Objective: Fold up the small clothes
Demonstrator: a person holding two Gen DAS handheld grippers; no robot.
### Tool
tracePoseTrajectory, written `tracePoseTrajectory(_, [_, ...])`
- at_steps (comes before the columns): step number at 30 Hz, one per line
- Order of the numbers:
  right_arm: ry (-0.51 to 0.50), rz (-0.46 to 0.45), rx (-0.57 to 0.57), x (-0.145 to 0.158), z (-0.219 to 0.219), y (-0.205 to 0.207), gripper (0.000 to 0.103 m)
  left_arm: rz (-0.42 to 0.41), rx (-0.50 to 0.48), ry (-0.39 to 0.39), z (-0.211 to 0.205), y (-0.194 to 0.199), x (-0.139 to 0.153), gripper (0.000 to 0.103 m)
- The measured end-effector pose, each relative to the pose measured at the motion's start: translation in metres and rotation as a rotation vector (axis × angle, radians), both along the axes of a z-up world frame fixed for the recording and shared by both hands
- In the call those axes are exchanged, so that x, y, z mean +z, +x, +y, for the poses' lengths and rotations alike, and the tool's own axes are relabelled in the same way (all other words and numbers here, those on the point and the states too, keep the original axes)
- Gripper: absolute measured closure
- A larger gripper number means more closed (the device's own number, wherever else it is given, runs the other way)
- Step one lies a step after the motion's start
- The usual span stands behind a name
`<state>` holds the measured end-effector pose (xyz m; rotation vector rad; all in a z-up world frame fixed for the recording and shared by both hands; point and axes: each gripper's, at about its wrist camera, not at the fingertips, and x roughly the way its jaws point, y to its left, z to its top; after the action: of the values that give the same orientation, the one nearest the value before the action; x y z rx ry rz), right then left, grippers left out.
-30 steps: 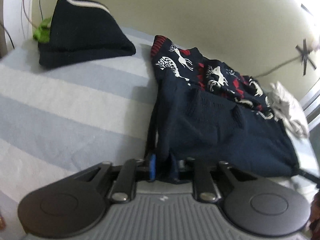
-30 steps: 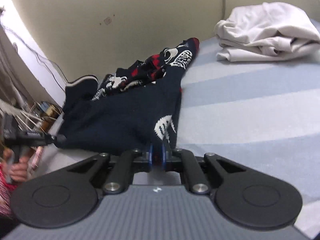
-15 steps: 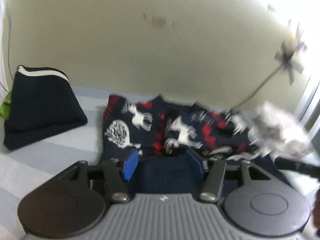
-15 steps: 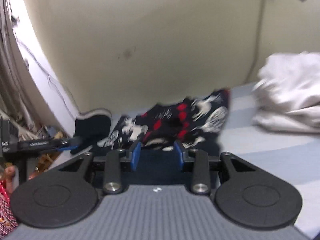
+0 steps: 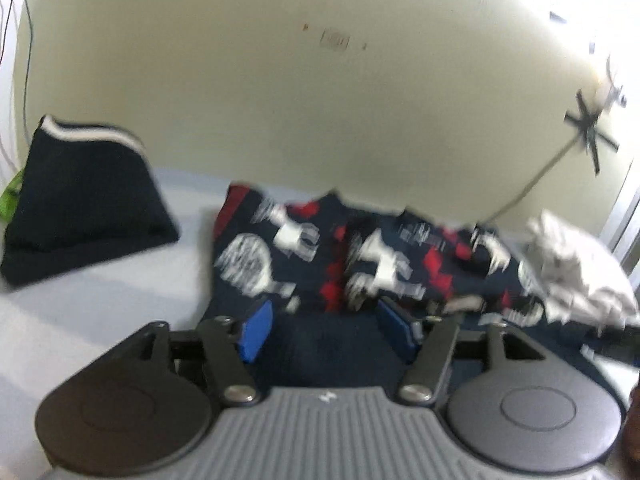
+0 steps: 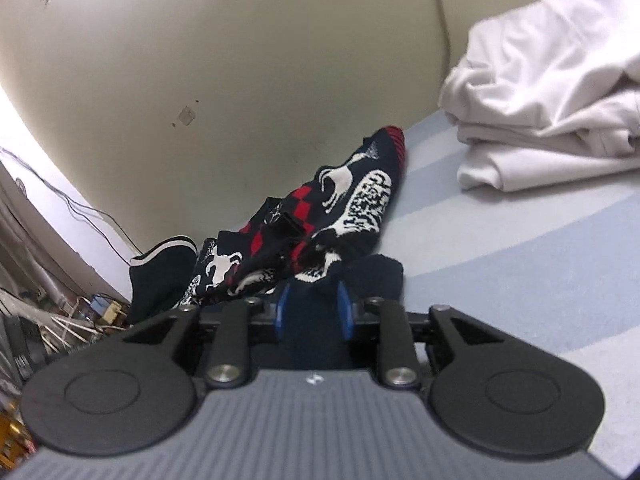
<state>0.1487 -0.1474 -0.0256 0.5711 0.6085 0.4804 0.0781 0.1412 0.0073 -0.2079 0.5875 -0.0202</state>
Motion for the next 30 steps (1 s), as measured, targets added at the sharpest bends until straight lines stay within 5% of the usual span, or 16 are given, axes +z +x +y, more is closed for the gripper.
tracePoseTrajectory(5, [-0.005, -0.016, -0.009, 0.002, -0.004, -0.003, 0.061, 0.049, -0.004, -0.008, -0.007, 0.025, -0.025, 0.038])
tracePoseTrajectory(9, [0.006, -0.02, -0.052, 0.002, -0.012, -0.005, 0.044, 0.063, -0.023, -0.034, -0.003, 0.024, -0.033, 0.028])
tracePoseTrajectory(30, [0.03, -0.008, -0.108, 0.0, -0.018, -0.006, 0.039, 0.083, -0.053, -0.017, -0.008, 0.025, -0.037, 0.015])
